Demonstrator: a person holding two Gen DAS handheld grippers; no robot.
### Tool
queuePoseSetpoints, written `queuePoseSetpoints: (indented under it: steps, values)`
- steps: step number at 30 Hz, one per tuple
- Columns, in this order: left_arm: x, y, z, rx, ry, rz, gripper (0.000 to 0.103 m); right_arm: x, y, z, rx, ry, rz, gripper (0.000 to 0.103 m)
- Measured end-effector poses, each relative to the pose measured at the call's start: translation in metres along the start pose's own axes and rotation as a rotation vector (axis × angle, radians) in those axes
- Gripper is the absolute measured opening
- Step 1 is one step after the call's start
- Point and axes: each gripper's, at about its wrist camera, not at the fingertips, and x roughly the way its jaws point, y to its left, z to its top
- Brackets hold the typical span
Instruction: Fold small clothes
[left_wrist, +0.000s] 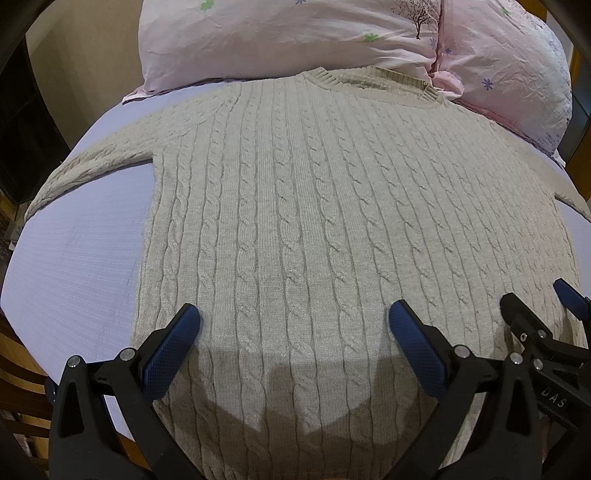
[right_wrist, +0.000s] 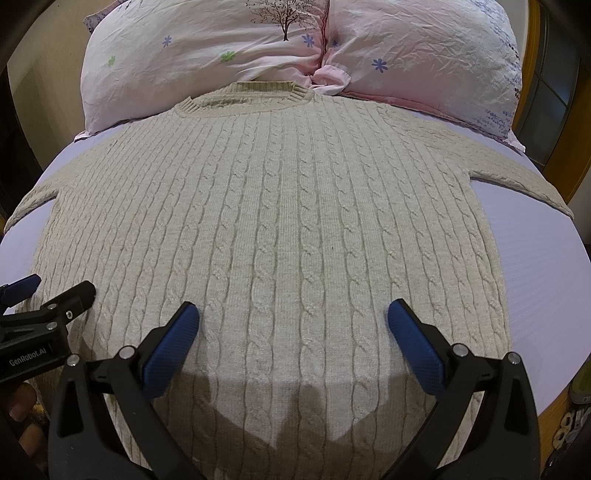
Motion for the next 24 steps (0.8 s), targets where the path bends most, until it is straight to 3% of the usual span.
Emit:
queuePoseSetpoints:
  steps: [24]
  values:
    - [-0.0011,0.0005,-0.0033,0.006,-0.05,0.0,0.102,0.0066,0.0006,0.0063,-0.058,0.035,0.034,0.101]
